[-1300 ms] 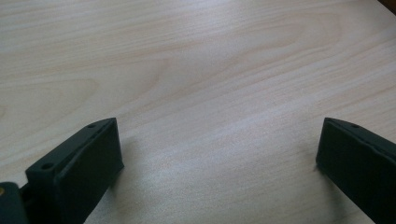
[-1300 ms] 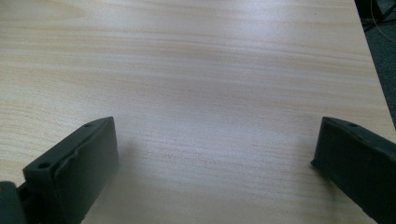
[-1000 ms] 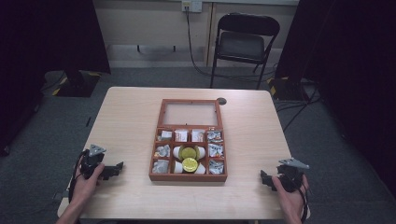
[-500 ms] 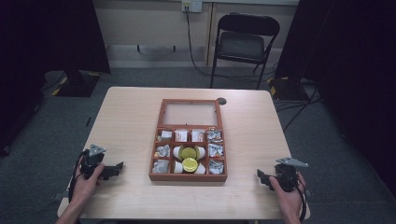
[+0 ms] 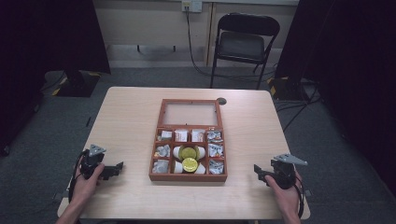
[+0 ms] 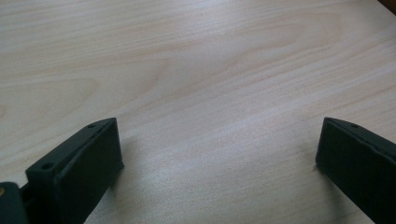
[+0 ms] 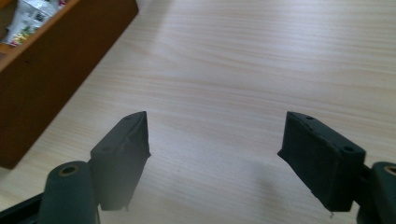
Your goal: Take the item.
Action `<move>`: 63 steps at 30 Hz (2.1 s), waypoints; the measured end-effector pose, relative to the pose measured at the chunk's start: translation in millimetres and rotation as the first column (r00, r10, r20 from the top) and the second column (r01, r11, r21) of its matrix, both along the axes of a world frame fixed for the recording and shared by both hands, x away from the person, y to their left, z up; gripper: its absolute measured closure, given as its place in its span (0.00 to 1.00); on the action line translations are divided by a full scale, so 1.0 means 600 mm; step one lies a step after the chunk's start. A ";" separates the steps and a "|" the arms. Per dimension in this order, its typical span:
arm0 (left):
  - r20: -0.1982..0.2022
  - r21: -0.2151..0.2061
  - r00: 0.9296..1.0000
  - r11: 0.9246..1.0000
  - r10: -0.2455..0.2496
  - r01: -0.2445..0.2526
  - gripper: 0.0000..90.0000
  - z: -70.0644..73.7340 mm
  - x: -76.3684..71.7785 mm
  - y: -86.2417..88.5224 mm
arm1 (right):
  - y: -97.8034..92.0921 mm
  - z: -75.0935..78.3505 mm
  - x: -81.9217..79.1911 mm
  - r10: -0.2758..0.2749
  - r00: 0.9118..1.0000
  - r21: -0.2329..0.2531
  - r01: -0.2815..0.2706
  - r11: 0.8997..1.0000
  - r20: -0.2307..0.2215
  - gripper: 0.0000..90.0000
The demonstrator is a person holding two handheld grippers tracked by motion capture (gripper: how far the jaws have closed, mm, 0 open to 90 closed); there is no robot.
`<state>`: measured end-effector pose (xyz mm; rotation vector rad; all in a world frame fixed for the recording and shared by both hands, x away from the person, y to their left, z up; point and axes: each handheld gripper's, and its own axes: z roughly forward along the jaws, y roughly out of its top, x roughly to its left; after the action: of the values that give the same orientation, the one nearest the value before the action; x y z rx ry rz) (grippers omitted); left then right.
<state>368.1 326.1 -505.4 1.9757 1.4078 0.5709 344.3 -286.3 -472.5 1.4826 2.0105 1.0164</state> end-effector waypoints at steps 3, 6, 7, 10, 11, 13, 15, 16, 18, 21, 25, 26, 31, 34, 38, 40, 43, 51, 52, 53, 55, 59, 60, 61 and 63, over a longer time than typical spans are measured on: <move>0.000 -0.001 1.000 1.000 0.000 0.000 0.00 0.000 0.000 0.000 | 0.006 0.006 0.000 0.024 1.000 0.004 -0.024 1.000 0.005 0.27; 0.000 -0.001 1.000 1.000 0.000 0.000 0.00 0.000 0.000 0.000 | 0.010 0.013 -0.001 0.045 0.999 0.011 -0.045 0.999 0.014 0.29; -0.001 -0.001 1.000 1.000 0.000 0.000 0.00 0.000 0.000 0.000 | 0.013 0.016 -0.002 0.053 0.998 0.014 -0.054 0.998 0.017 0.29; -0.001 -0.001 1.000 1.000 0.000 0.000 0.00 0.000 0.000 0.000 | 0.019 0.023 -0.002 0.066 0.997 0.014 -0.067 0.998 0.028 0.30; -0.001 -0.001 1.000 1.000 0.000 0.000 0.00 0.000 0.000 0.000 | 0.022 0.025 -0.001 0.069 0.997 0.016 -0.069 0.997 0.024 0.30; 0.000 -0.001 1.000 1.000 0.000 0.000 0.00 0.000 0.000 0.000 | 0.026 0.028 0.003 0.076 0.997 0.019 -0.076 0.997 0.024 0.31; 0.000 -0.001 1.000 1.000 0.000 0.000 0.00 0.000 0.000 0.000 | 0.030 0.033 0.009 0.081 0.996 0.024 -0.082 0.996 0.030 0.32; 0.000 -0.001 1.000 1.000 0.000 0.000 0.00 0.000 0.000 0.000 | 0.033 0.037 0.011 0.083 0.996 0.023 -0.083 0.996 0.035 0.32; -0.001 -0.001 1.000 1.000 0.000 0.000 0.00 0.000 0.000 0.000 | 0.040 0.041 0.014 0.089 0.995 0.025 -0.090 0.996 0.046 0.32; 0.000 -0.001 1.000 1.000 0.000 0.000 0.00 0.000 0.000 0.000 | 0.050 0.041 0.016 0.105 0.993 0.034 -0.107 0.994 0.051 0.32; 0.000 0.000 1.000 1.000 0.000 0.000 0.00 0.000 0.000 0.000 | 0.060 0.045 0.016 0.127 0.990 0.029 -0.129 0.991 0.057 0.35; 0.000 -0.001 1.000 1.000 0.000 0.000 0.00 0.000 0.000 0.000 | 0.062 0.048 0.016 0.129 0.990 0.029 -0.131 0.991 0.063 0.35; 0.000 -0.001 1.000 1.000 0.000 0.000 0.00 0.000 0.000 0.000 | 0.073 0.063 0.018 0.140 0.987 0.025 -0.143 0.989 0.085 0.36; 0.000 -0.001 1.000 1.000 0.000 0.000 0.00 0.000 0.000 0.000 | 0.085 0.069 0.022 0.158 0.983 0.025 -0.161 0.987 0.090 0.37; 0.000 0.000 1.000 1.000 0.000 0.000 0.00 0.000 -0.001 0.000 | 0.101 0.077 0.029 0.208 0.974 0.036 -0.212 0.977 0.093 0.39; 0.000 0.000 1.000 1.000 0.000 0.000 0.00 0.000 -0.001 0.000 | 0.109 0.081 0.033 0.224 0.970 0.045 -0.229 0.972 0.095 0.40; 0.000 0.000 1.000 1.000 0.000 0.000 0.00 0.000 -0.001 0.000 | 0.121 0.087 0.037 0.249 0.964 0.049 -0.254 0.966 0.094 0.42; -0.001 0.000 1.000 1.000 0.000 0.000 0.00 0.000 -0.001 0.000 | 0.151 0.092 0.048 0.303 0.948 0.068 -0.310 0.948 0.096 0.41; -0.001 0.000 1.000 1.000 0.000 0.000 0.00 0.000 -0.001 0.000 | 0.155 0.092 0.050 0.309 0.946 0.065 -0.316 0.947 0.094 0.41; -0.001 0.000 1.000 1.000 0.000 0.000 0.00 0.000 -0.001 0.000 | 0.159 0.092 0.051 0.313 0.945 0.064 -0.320 0.945 0.093 0.41; 0.000 0.000 1.000 1.000 0.000 0.000 0.00 0.000 -0.001 0.000 | 0.164 0.092 0.053 0.321 0.942 0.066 -0.328 0.942 0.095 0.41; 0.000 0.000 1.000 1.000 0.000 0.000 0.00 0.000 -0.001 0.000 | 0.175 0.099 0.056 0.338 0.935 0.072 -0.346 0.935 0.111 0.40; 0.000 0.000 1.000 1.000 0.000 0.000 0.00 0.000 -0.001 0.000 | 0.178 0.100 0.057 0.341 0.933 0.070 -0.350 0.934 0.114 0.40; -0.001 0.000 1.000 1.000 0.000 0.000 0.00 0.000 -0.001 0.000 | 0.180 0.103 0.058 0.345 0.932 0.069 -0.354 0.933 0.115 0.40; -0.001 0.000 1.000 1.000 0.000 0.000 0.00 0.000 -0.001 0.000 | 0.185 0.108 0.061 0.350 0.929 0.066 -0.360 0.931 0.120 0.40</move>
<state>367.6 326.1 -505.3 1.9756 1.4083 0.5700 380.7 -175.1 -408.0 1.0950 2.2296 1.3122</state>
